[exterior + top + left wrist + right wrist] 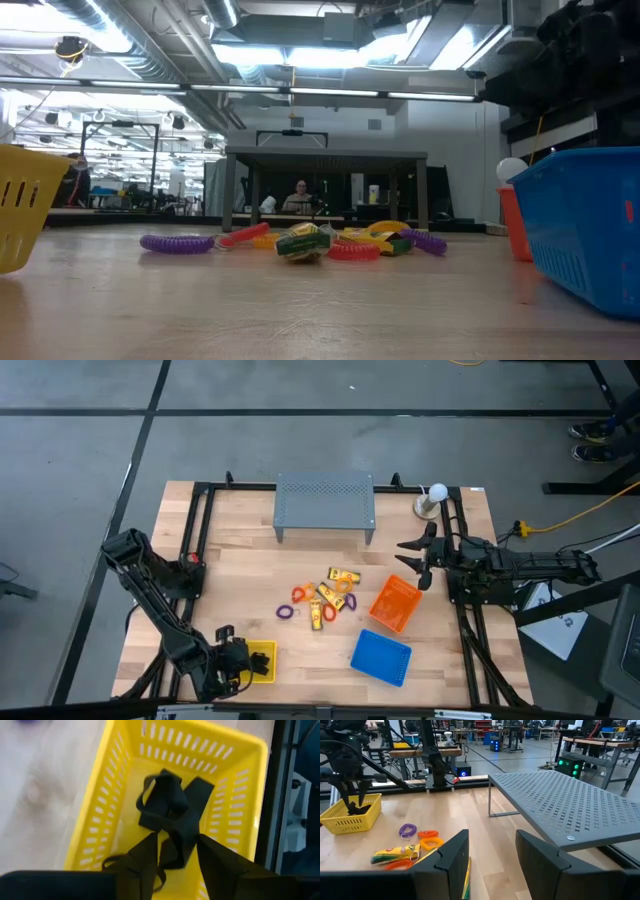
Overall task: Pick & Place Office Desk Supplies
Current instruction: Put the black rubber band into the yellow basket, then put the crayon into the blue basket
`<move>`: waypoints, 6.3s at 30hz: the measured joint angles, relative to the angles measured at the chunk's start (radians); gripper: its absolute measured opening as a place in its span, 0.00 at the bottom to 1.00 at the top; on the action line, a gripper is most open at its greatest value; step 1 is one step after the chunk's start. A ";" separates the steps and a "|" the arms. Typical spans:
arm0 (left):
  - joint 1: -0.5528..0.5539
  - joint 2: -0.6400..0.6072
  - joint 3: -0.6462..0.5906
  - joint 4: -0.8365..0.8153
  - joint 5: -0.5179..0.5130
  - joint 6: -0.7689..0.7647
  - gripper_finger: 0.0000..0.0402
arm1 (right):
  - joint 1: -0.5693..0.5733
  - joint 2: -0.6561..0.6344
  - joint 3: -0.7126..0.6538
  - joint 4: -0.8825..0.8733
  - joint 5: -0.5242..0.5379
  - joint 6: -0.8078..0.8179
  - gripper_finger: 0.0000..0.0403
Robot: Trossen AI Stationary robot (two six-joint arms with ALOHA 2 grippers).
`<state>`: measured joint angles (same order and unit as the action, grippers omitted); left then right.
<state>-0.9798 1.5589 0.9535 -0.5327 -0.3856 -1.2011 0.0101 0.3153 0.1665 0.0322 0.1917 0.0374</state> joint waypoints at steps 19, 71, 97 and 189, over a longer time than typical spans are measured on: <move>0.056 -0.182 0.000 0.088 -0.297 0.447 0.37 | 0.000 0.000 0.000 0.005 -0.006 0.141 0.41; 0.736 -0.142 -0.267 0.686 0.245 1.107 0.32 | 0.000 0.879 0.394 0.057 0.233 0.052 0.41; 0.629 0.003 -0.147 0.610 0.045 1.594 0.33 | 0.011 0.901 0.433 0.052 0.209 0.041 0.41; 0.761 0.466 0.661 0.130 0.423 1.806 0.11 | 0.341 0.224 0.432 0.215 0.458 -0.253 0.41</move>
<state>-0.2192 2.0251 1.6150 -0.4030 0.0378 0.6045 0.3508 0.5396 0.5983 0.2476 0.6499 -0.2152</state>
